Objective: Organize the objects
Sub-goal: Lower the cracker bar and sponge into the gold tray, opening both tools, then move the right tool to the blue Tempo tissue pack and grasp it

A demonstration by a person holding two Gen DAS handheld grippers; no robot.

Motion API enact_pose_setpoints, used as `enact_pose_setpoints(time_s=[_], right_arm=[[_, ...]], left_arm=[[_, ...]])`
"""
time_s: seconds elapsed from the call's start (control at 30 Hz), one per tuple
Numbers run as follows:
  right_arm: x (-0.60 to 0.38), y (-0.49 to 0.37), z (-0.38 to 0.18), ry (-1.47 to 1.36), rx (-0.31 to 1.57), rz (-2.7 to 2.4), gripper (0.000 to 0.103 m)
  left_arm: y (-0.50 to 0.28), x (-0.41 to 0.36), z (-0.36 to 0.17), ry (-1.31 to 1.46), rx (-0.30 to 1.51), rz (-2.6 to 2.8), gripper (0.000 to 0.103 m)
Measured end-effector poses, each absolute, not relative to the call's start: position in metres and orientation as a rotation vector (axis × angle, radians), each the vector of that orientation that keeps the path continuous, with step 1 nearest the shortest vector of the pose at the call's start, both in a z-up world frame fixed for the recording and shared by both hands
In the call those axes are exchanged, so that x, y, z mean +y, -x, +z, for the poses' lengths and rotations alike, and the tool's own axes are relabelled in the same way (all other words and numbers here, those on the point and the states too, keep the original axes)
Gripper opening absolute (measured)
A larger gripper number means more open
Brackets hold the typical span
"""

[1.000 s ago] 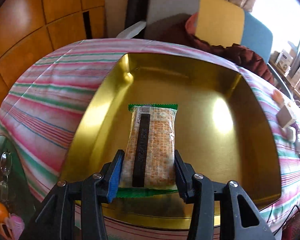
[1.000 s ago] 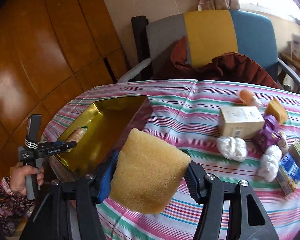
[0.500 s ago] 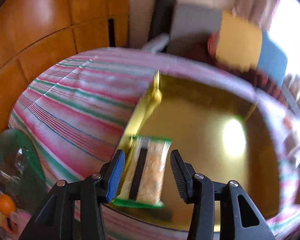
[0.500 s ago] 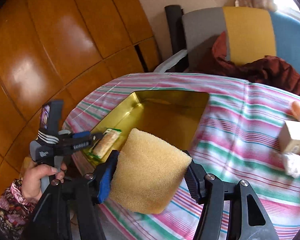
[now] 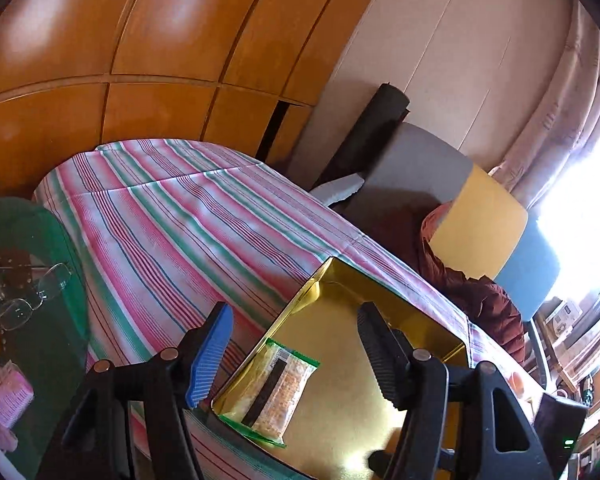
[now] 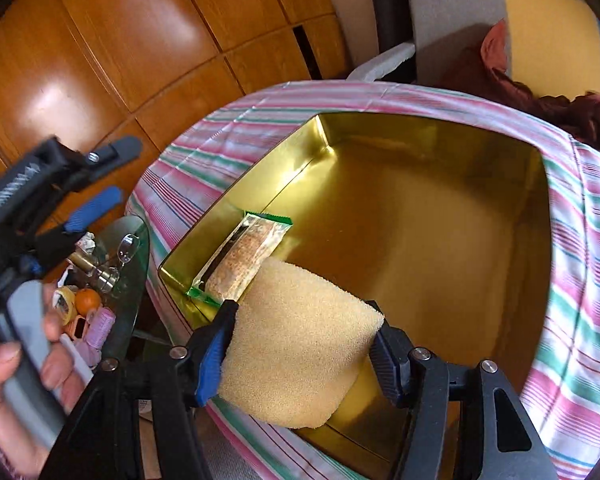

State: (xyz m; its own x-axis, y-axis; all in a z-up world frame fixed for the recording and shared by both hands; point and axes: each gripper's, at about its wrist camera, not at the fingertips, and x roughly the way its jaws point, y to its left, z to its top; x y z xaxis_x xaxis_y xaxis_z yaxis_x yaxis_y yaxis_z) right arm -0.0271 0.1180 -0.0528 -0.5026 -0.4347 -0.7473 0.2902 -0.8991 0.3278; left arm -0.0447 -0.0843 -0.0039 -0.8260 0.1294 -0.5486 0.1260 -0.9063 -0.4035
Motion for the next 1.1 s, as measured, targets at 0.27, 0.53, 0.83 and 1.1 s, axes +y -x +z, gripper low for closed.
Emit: enact_pose_setpoints(time_s=[0.27, 0.53, 0.83, 1.1], right_arm=[[0.084, 0.045, -0.074, -1.307, -0.248, -2.346, 0.073], [0.109, 0.028, -0.054, -1.173, -0.344, -2.424, 0.088], [0.144, 0.006, -0.020, -1.074, -0.267, -2.590, 0.088], [0.185, -0.014, -0.006, -1.040, -0.200, -2.708, 0.089]], left_arm=[[0.034, -0.087, 0.000, 0.909, -0.713, 2.927, 0.066], [0.033, -0.080, -0.004, 0.935, -0.700, 2.907, 0.066], [0.034, -0.059, -0.013, 1.009, -0.651, 2.841, 0.066], [0.030, -0.009, -0.019, 1.034, -0.462, 2.642, 0.066]])
